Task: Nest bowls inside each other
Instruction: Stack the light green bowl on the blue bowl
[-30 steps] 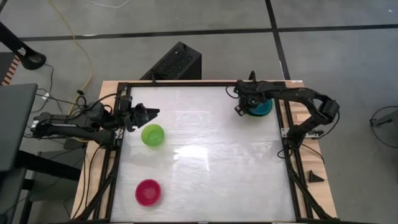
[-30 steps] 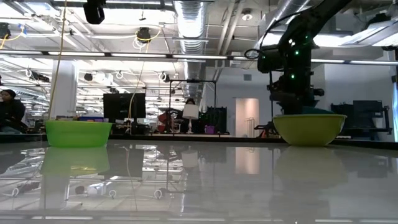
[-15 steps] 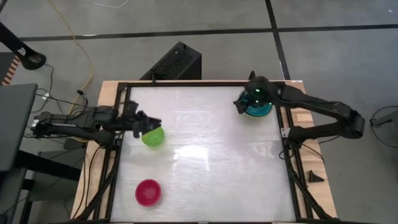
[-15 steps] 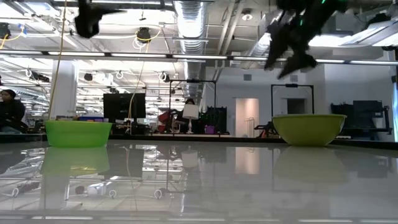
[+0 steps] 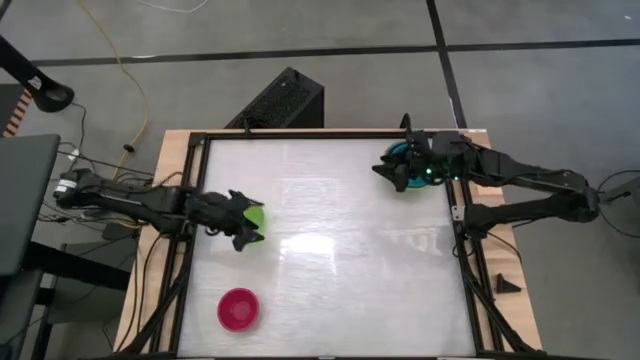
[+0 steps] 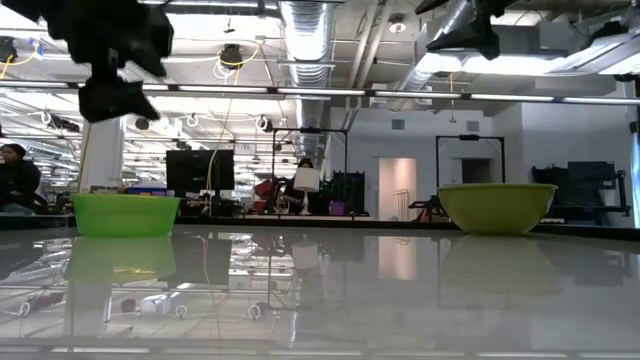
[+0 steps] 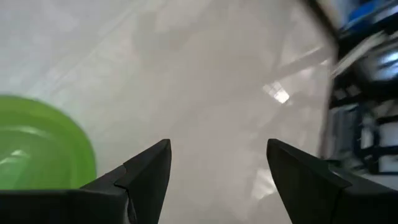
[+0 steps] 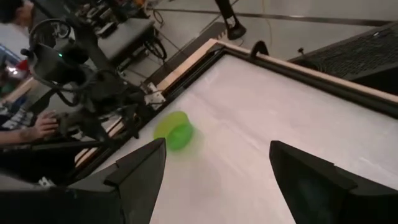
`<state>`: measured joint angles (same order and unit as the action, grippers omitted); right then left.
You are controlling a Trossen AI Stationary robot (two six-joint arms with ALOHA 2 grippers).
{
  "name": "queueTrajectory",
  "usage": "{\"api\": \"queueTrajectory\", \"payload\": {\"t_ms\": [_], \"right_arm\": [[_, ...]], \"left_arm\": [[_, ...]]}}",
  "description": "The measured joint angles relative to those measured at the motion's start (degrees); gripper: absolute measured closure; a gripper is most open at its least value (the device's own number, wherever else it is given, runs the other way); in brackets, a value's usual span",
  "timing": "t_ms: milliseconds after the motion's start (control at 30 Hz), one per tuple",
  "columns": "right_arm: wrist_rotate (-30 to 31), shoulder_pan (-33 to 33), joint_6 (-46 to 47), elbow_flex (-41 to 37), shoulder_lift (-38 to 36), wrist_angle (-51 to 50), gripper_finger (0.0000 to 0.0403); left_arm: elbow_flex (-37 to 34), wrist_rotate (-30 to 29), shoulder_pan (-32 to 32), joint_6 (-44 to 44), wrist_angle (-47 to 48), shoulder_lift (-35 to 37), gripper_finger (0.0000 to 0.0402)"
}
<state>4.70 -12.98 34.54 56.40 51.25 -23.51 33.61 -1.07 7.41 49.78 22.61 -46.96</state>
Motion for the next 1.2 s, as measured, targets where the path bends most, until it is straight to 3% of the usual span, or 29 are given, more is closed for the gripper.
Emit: {"api": "queueTrajectory", "payload": {"t_ms": [267,467,600,700,900,1200], "right_arm": [[0.1,2.5,0.6,0.0,1.7,0.1,0.0083],[0.0,3.9,1.6,0.0,1.6,0.7,0.0083],[-0.1,4.8,1.6,0.0,1.5,2.9,0.0083],[-0.1,5.4,1.6,0.0,1.5,4.0,0.0083],[-0.1,6.8,2.0,0.0,1.5,4.9,0.0083],[-0.1,10.7,3.4,0.0,1.5,8.0,0.0083]], "left_arm": [[0.1,-6.2,0.9,3.5,4.5,-14.7,0.0148],[4.2,-10.0,0.9,3.9,10.8,-24.5,0.0148],[6.2,-8.5,0.4,2.3,13.6,-31.0,0.0160],[6.9,-3.9,-0.2,-0.6,12.8,-35.3,0.0206],[7.4,4.3,-0.9,-5.1,-3.7,-37.4,0.0379],[14.8,18.1,-6.9,-16.1,-29.4,-37.5,0.0401]]}}
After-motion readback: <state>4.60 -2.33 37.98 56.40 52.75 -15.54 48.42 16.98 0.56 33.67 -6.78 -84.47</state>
